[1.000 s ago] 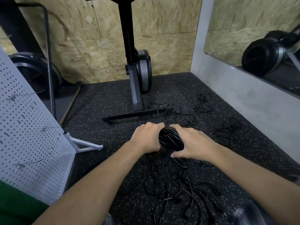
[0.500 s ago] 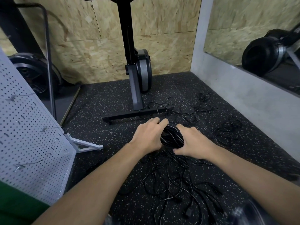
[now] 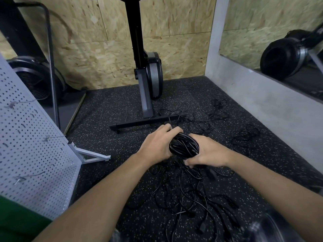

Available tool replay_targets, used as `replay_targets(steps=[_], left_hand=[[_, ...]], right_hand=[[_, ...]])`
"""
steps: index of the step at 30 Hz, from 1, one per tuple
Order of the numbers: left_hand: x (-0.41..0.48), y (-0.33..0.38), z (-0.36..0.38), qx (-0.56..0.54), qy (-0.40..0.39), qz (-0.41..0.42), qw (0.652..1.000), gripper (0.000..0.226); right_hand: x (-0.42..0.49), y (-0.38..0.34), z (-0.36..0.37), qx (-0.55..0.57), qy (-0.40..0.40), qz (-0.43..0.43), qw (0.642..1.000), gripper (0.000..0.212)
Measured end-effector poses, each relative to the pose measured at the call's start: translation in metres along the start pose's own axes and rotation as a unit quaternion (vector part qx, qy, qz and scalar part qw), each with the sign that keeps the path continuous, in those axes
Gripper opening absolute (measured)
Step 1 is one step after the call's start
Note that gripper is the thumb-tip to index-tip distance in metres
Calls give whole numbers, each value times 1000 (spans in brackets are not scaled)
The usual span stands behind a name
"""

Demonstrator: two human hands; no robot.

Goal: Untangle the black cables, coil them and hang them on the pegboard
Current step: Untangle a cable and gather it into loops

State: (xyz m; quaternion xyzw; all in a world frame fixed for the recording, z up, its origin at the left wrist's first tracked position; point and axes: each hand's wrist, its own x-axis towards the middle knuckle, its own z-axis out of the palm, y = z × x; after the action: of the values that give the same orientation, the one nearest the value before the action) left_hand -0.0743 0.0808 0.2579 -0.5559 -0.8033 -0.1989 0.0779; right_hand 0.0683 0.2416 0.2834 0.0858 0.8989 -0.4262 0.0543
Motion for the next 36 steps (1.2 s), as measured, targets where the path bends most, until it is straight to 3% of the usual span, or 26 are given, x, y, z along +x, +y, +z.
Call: replay_targets(steps=[8,11,15,17,19,21,24,25,29,33,35,36], left_hand=[[-1,-10,0,2,-29,20,999,51],[-3,-11,2,-23,-57,11,998,57],[-2,-7,0,-135,-75,-40,987,91],[-3,-4,-2,-214,-77,-93,969,112],[-7,-8,1,-285,-80,-144,944,118],[-10,-16,7,-317,-90,-195,924,94],[-12,-24,13,-308,-84,-251,914,24],[-11,-23,13,-341,-72,-269,898,13],[-2,4,-1,-533,3,-349,770,16],[12,25,-16,-646,61,-360,670,23],[15,29,-18,-677,82,-360,637,27],[16,31,-17,-672,96,-360,640,27]], right_hand=[[-5,2,-5,129,-106,27,986,43],[-2,8,-3,136,-107,20,985,39],[2,16,-3,145,-73,26,986,44],[4,19,-5,153,-53,31,986,49],[5,22,-9,157,-29,37,987,52],[4,23,-14,163,-8,44,986,53],[3,25,-17,156,6,46,987,55],[3,25,-17,157,11,49,986,54],[4,21,-13,157,84,52,983,50],[8,17,-11,144,178,31,973,48],[9,14,-10,143,198,14,970,49],[10,13,-9,139,197,6,970,51]])
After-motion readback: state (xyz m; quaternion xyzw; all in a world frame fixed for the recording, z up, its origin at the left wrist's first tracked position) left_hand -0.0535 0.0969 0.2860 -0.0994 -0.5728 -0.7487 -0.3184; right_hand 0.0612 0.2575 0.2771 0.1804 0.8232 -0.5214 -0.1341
